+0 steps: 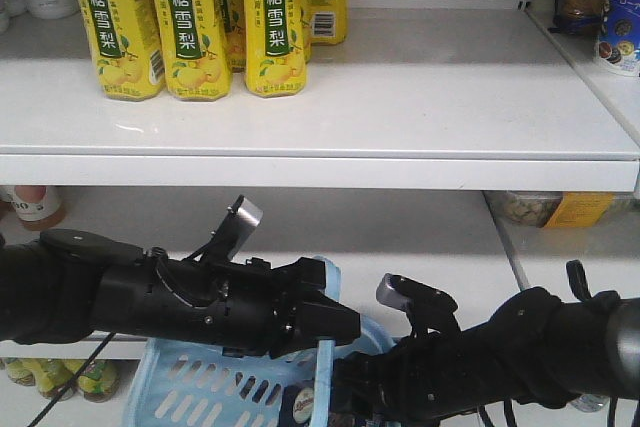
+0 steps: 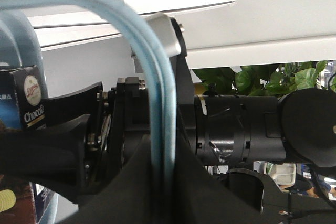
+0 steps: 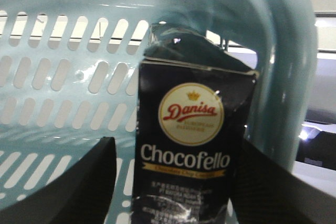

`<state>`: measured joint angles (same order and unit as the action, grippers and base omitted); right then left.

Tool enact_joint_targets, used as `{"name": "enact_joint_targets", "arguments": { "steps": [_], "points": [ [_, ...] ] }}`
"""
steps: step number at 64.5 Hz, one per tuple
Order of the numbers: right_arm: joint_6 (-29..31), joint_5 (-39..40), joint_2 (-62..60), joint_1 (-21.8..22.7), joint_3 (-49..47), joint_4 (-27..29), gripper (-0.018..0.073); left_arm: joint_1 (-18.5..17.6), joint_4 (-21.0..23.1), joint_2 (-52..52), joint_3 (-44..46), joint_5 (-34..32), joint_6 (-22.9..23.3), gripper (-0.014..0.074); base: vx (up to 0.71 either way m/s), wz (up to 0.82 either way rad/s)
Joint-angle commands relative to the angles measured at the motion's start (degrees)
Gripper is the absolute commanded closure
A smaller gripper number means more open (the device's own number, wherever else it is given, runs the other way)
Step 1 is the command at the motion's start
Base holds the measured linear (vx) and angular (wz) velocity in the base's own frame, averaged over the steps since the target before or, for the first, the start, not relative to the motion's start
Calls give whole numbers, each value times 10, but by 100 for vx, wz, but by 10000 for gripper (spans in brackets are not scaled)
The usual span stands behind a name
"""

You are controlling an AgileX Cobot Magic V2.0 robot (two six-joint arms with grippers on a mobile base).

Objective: Left arm holds basket, right arm returns cookies
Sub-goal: 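Grasp the Chocofello cookie box with the right gripper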

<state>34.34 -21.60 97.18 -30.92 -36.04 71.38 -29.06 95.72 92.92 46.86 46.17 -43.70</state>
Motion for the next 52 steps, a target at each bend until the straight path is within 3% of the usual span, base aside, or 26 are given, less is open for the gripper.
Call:
{"name": "enact_joint_targets", "arguments": {
  "steps": [1, 37, 52],
  "points": [
    [20, -14, -15, 1, -9, 17, 138, 0, 60, -29, 19, 33, -10, 604, 0, 0],
    [56, -26, 43, 1, -32, 52, 141, 0, 60, -29, 19, 33, -10, 604, 0, 0],
    [55, -19, 45, 1, -32, 59, 224, 0, 60, -29, 19, 33, -10, 604, 0, 0]
  ]
}}
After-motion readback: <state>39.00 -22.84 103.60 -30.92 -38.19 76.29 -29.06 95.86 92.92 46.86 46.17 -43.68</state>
